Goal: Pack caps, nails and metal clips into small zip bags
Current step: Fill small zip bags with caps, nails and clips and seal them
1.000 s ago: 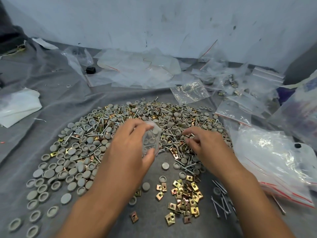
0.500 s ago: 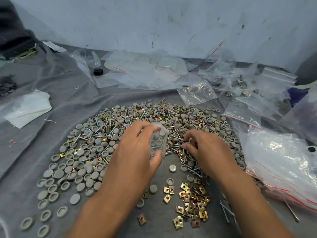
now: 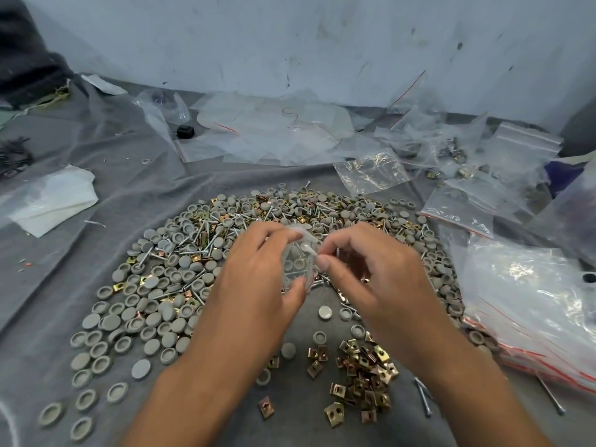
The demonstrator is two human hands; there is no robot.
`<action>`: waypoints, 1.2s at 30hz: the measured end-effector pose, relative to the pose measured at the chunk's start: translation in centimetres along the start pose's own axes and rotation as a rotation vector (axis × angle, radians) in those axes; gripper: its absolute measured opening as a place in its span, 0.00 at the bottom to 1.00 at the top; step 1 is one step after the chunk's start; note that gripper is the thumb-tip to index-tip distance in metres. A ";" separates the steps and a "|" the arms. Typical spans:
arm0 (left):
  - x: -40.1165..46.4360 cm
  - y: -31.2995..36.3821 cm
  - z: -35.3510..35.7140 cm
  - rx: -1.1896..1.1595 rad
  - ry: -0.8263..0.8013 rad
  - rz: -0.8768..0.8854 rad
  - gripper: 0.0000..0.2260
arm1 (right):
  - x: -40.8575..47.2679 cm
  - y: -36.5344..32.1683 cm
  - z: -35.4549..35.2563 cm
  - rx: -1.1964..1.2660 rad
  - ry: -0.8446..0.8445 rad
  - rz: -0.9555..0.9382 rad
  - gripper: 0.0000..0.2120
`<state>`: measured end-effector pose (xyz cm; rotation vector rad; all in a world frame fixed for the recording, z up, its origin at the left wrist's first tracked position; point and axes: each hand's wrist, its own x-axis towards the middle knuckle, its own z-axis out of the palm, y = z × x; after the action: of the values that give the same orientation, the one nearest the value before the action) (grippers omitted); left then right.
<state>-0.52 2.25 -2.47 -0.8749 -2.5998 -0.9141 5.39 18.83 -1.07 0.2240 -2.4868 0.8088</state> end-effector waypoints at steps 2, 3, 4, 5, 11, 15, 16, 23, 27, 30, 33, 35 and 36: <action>-0.1 0.2 0.0 -0.012 0.005 -0.005 0.23 | 0.1 -0.2 0.7 -0.021 -0.015 -0.005 0.02; -0.1 0.3 0.0 -0.018 0.006 -0.006 0.23 | 0.2 -0.2 1.0 -0.043 -0.026 0.001 0.03; -0.1 0.4 0.0 -0.022 0.006 -0.001 0.23 | 0.2 -0.2 1.2 -0.079 -0.034 0.008 0.04; -0.1 0.4 -0.1 -0.024 0.003 0.002 0.23 | 0.2 -0.3 1.4 -0.087 -0.021 0.019 0.06; 0.0 0.4 -0.3 -0.034 -0.015 -0.021 0.23 | 0.2 -1.2 1.2 0.254 0.309 0.051 0.08; 0.0 0.4 -0.3 -0.045 -0.014 -0.015 0.22 | 0.4 -1.2 2.2 0.051 0.220 -0.033 0.07; -0.1 0.5 -0.3 -0.039 -0.011 -0.014 0.22 | 0.4 -1.0 2.2 0.033 0.198 -0.023 0.08; -0.2 0.4 -0.8 -0.051 0.006 -0.040 0.18 | 0.0 3.8 -0.7 -0.110 -0.089 0.388 0.06; 0.0 0.2 -0.9 -0.074 0.012 -0.008 0.16 | -0.5 4.3 0.6 -0.366 -0.355 0.472 0.16; -0.1 0.1 -0.9 -0.078 -0.009 -0.003 0.19 | -0.1 3.7 1.2 -0.432 -0.316 0.476 0.17; -0.1 0.5 -0.9 -0.076 -0.052 -0.009 0.22 | -0.1 3.9 1.4 -0.478 -0.310 0.482 0.13; -0.1 0.7 -1.1 -0.083 -0.072 0.008 0.23 | 0.0 4.2 1.3 -0.451 -0.326 0.510 0.12; -0.1 0.8 -1.3 -0.084 -0.076 0.011 0.23 | -0.1 4.2 1.4 -0.427 -0.334 0.522 0.12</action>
<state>0.11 1.90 -1.13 -0.9632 -2.6344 -1.0119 3.60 21.42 -4.22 -0.4983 -3.0119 0.4243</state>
